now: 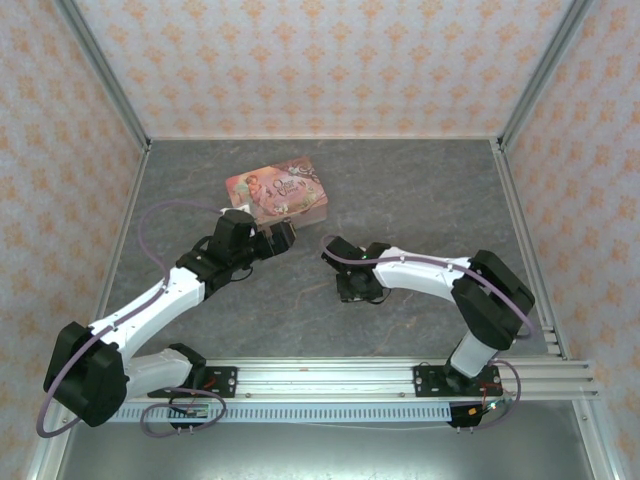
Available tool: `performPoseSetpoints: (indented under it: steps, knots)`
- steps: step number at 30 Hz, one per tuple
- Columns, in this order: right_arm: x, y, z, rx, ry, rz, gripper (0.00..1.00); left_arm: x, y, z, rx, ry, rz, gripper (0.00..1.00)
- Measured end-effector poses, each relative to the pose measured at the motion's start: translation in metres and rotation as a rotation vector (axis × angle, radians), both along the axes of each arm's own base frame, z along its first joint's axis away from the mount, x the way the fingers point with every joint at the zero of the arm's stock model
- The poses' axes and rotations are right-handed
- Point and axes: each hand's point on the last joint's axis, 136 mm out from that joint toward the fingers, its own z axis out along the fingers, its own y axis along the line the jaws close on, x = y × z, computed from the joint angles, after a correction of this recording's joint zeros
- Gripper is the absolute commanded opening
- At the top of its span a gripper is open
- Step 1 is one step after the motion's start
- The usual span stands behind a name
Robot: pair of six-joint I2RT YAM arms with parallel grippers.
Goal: Unlock the padlock with the key
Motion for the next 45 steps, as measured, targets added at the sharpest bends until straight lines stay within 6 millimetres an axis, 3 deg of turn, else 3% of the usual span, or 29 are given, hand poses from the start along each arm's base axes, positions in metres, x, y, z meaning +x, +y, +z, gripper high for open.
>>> performPoseSetpoints:
  steps: [21,35,40,45]
  knots:
    - [-0.002,-0.003,-0.012,-0.032,0.025,0.008,0.21,-0.001,0.002,0.001,0.012,0.012,0.007,1.00]
    - [0.000,-0.004,-0.011,-0.047,0.008,0.042,0.00,-0.004,0.011,-0.001,0.054,0.026,0.031,1.00]
    - [0.001,-0.006,-0.005,-0.058,-0.013,0.108,0.00,-0.007,0.014,0.012,0.047,0.003,0.039,1.00]
    - [0.006,-0.009,0.022,-0.060,-0.094,0.225,0.00,-0.011,0.010,0.024,-0.001,0.043,0.045,1.00]
